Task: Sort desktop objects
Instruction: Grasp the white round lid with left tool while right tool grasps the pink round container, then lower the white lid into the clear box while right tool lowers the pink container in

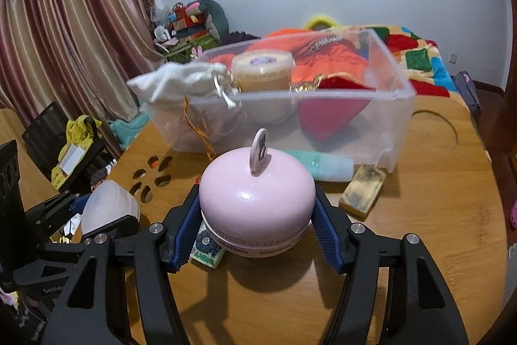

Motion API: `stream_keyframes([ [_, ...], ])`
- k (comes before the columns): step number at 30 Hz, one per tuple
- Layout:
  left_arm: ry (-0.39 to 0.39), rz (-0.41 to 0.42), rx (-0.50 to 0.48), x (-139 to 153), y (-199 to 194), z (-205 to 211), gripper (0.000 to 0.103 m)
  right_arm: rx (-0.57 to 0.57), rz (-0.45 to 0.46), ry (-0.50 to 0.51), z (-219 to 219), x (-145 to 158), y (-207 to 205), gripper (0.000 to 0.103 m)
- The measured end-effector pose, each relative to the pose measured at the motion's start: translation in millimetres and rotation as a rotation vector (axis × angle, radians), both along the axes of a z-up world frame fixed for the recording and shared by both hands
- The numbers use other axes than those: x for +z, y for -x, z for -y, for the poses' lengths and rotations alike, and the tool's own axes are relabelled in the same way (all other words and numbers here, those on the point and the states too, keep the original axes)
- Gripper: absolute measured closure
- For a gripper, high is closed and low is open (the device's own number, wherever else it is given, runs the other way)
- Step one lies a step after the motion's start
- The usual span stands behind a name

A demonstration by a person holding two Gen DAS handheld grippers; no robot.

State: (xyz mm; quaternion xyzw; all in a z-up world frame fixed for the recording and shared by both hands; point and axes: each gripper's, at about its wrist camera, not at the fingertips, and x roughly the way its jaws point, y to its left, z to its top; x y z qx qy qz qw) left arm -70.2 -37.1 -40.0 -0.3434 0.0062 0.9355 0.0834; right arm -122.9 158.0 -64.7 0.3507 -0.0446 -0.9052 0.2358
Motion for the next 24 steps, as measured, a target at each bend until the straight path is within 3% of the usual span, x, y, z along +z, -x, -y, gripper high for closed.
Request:
stream_keyframes([
  [9, 0.021, -0.071, -0.002, 26.6, 10.1, -8.7, 0.038, -0.033, -0.09, 0.003, -16.9, 30.6, -11.3, 0.043],
  [24, -0.024, -0.173, 0.002, 76.6, 41.9, 6.6, 0.038, -0.109, -0.183, -0.045, -35.0, 65.7, -3.0, 0.043],
])
